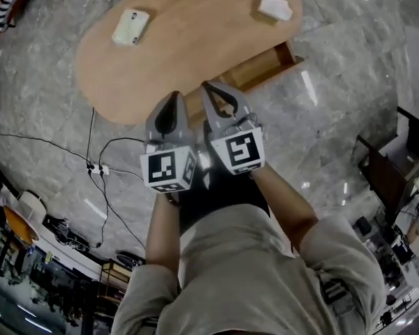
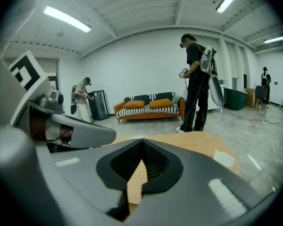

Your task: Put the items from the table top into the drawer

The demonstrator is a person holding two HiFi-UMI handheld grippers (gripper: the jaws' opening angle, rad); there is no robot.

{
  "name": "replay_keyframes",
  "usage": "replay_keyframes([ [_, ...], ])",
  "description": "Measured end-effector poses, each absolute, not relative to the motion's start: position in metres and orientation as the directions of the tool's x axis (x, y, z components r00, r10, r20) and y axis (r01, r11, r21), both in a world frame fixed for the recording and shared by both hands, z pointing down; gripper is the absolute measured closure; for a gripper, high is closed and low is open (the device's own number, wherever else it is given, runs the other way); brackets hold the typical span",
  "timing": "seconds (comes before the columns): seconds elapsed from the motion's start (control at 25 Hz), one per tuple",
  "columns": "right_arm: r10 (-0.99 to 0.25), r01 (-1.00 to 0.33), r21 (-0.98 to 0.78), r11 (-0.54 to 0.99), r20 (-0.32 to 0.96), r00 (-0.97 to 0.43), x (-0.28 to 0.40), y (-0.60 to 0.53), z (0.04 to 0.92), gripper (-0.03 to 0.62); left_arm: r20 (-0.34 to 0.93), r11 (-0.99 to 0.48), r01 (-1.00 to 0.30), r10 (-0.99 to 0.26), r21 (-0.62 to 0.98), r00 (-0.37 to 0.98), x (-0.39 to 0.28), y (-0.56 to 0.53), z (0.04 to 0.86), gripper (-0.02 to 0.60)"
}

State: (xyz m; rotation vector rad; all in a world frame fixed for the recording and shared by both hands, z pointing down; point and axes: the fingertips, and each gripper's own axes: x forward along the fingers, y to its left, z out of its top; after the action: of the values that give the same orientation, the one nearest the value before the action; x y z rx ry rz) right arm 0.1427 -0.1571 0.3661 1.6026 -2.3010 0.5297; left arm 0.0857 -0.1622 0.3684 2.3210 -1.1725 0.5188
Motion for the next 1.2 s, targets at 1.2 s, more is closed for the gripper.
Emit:
replay_keyframes([
  [1.2, -0.783, -0.996, -0.069, -0.065, 0.622, 0.008, 0.381, -0.209, 0.555, 0.586, 0.674, -0.966, -0.203, -0.256, -0.158, 0.693, 0.377, -0.275, 0.597, 0.505],
])
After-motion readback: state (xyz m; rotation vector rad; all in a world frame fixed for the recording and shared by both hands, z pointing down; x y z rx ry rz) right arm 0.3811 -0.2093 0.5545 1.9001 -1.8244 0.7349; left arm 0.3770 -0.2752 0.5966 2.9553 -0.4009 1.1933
